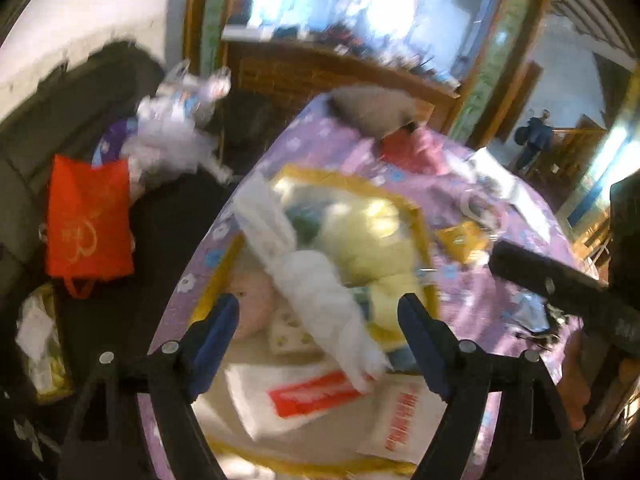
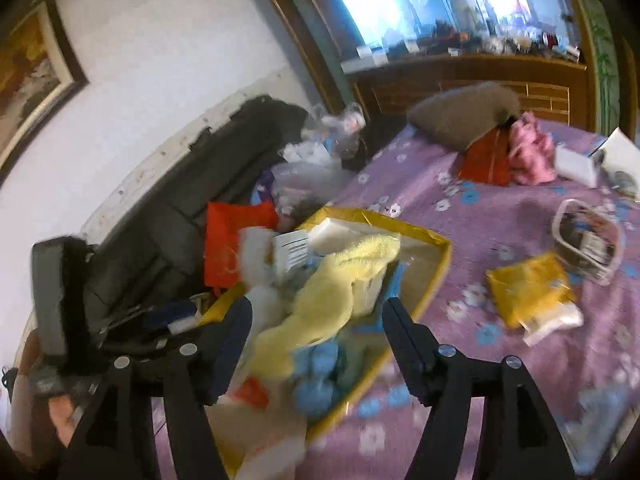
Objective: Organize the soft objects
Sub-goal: 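Lower the white towel and yellow cloth into the tray and open both tools, then grasp the yellow snack bag on the cloth with the left tool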
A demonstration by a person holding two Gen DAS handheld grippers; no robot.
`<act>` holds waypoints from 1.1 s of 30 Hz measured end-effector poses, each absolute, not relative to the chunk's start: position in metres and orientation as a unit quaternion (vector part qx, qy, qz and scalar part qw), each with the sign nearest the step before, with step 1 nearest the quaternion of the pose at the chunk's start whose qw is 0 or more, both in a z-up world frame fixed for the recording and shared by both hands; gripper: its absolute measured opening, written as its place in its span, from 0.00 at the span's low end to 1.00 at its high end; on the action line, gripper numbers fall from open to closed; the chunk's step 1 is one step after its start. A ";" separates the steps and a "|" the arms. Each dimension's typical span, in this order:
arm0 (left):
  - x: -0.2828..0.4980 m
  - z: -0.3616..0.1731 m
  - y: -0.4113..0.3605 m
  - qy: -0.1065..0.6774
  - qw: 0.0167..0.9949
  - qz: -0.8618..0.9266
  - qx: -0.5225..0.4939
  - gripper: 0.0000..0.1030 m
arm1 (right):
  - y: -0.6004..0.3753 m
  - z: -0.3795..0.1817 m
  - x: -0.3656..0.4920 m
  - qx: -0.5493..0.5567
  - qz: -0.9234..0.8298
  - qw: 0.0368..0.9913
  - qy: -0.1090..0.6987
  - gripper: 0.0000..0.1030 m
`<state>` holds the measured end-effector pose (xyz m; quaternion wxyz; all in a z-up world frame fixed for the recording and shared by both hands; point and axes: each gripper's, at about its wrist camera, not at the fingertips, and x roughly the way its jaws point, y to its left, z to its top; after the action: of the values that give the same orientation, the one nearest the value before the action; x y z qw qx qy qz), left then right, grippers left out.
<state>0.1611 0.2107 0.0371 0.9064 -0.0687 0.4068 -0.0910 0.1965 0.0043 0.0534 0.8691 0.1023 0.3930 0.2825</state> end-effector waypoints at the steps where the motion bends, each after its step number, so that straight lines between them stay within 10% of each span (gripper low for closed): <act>1: 0.150 0.045 0.201 0.396 0.911 -0.097 -0.063 0.79 | -0.005 0.059 0.179 0.102 0.281 0.874 0.384 0.75; 11: 0.121 0.048 0.077 0.425 0.873 -0.234 -0.043 0.85 | -0.135 0.062 0.088 0.159 0.219 0.883 0.383 0.77; 33: 0.343 -0.030 -0.048 0.511 0.825 -0.230 0.067 0.85 | -0.257 0.029 0.129 0.260 0.170 0.876 0.369 0.77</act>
<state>0.3432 -0.0477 -0.0299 0.8255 0.0674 0.5112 -0.2296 0.1294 -0.2569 0.0290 0.8760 0.2600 0.3691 0.1697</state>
